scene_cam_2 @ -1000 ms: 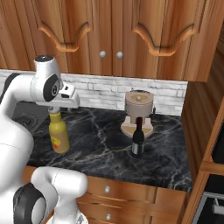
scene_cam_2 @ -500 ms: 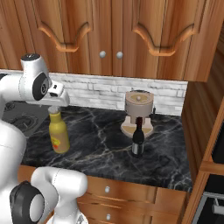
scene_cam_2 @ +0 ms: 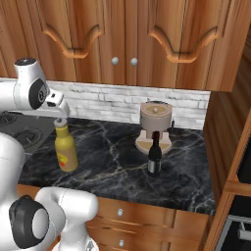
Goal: There is a wine glass and glass cup on the dining counter. Place the wine bottle next to the wine glass and the juice bottle next to the glass cup.
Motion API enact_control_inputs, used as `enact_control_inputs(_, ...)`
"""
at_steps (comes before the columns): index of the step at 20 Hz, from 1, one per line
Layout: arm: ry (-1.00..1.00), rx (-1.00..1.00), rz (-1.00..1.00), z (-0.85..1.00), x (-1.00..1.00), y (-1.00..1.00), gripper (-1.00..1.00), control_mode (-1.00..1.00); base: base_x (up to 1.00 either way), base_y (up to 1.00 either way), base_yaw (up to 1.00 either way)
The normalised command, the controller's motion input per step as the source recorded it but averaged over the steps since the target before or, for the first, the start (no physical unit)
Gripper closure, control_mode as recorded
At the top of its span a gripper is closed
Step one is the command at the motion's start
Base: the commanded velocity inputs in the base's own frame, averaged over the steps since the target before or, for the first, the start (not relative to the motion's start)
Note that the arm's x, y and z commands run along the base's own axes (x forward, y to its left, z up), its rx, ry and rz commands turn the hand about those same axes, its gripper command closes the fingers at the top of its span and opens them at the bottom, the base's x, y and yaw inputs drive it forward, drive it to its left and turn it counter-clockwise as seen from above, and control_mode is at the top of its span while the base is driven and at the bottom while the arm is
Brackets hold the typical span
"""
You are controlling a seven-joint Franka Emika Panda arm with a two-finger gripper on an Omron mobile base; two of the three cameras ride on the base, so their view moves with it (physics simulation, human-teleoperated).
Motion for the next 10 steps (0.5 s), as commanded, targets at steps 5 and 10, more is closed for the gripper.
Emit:
enact_control_inputs(5,0.06,-0.01,0.0,-0.16,0.07,0.0,-1.0,-1.0,0.0,0.0,0.0)
enact_control_inputs(10,0.01,0.0,0.0,-0.15,0.15,-0.01,-1.0,-1.0,0.0,0.0,0.0)
